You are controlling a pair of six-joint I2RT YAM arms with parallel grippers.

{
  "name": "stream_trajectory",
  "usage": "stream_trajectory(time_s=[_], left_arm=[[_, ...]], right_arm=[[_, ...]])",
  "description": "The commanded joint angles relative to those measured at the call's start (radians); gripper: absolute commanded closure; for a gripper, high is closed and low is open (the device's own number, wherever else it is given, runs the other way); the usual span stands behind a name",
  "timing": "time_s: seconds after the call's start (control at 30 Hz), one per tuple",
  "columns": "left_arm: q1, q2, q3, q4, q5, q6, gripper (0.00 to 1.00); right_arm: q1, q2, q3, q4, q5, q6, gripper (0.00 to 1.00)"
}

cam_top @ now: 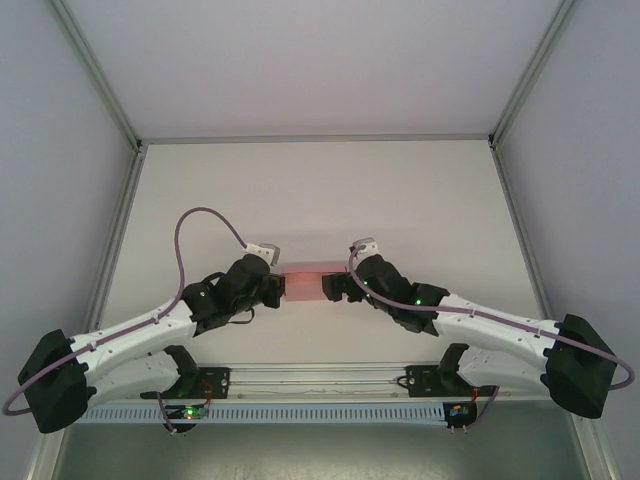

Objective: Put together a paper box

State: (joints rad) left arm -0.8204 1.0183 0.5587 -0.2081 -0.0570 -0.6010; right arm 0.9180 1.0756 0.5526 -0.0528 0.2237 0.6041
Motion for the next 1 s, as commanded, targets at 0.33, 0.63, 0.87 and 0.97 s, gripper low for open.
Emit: stream_trajectory(time_s=[0.33, 0.63, 0.87, 0.97], left_arm=[[-0.04, 0.026, -0.023, -0.109, -0.029, 0.036, 1.0], [-0.047, 0.039, -0.002, -0.127, -0.027, 0.053, 1.0], [-0.059, 0.014, 0.04, -0.178, 0.014, 0.054, 0.78], [-0.066, -0.016, 0.062, -0.22, 0.041, 0.046, 0.57]], right_arm=[[-0.164, -0.043, -0.02, -0.03, -0.079, 0.126, 0.01], [-0.171, 0.029, -0.053, -0.069, -0.173, 0.118, 0.02], [-0.163, 0.029, -0.117, -0.081, -0.161, 0.167, 0.02], [-0.154, 0.03, -0.131, -0.08, -0.153, 0.181, 0.02]])
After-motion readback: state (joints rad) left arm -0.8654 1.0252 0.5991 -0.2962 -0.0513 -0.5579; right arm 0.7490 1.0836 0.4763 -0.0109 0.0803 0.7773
